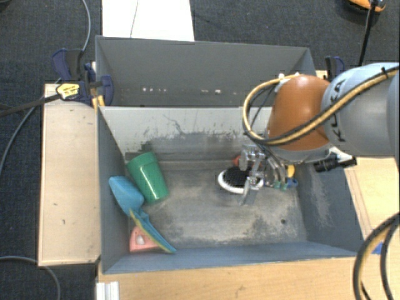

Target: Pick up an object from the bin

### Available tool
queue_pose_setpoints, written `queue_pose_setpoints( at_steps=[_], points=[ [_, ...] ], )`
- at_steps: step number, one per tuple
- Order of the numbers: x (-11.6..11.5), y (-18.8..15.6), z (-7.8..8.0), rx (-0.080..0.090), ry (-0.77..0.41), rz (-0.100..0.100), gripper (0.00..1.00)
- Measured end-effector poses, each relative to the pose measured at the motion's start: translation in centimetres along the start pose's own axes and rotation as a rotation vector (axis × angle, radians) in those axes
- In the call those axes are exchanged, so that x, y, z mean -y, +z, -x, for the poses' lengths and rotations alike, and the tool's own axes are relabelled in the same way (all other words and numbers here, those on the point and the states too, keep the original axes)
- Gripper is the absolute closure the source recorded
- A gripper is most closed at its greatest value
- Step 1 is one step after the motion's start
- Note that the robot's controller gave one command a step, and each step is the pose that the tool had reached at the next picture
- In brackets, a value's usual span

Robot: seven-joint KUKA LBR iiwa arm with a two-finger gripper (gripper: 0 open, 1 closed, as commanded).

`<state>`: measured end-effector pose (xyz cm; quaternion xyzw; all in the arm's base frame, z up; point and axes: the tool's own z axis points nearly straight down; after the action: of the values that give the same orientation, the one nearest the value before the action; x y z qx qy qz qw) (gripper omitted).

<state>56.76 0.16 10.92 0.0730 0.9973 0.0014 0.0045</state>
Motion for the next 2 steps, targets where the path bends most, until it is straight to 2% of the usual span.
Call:
queue_pose_setpoints(
  at_steps=[1,2],
  points=[
    [1.04,3.53,0.89,0.013,-0.106,0.001,0.0],
    [0.74,3.92,0.44,0.001,0.06,0.001,1.0]
  ],
)
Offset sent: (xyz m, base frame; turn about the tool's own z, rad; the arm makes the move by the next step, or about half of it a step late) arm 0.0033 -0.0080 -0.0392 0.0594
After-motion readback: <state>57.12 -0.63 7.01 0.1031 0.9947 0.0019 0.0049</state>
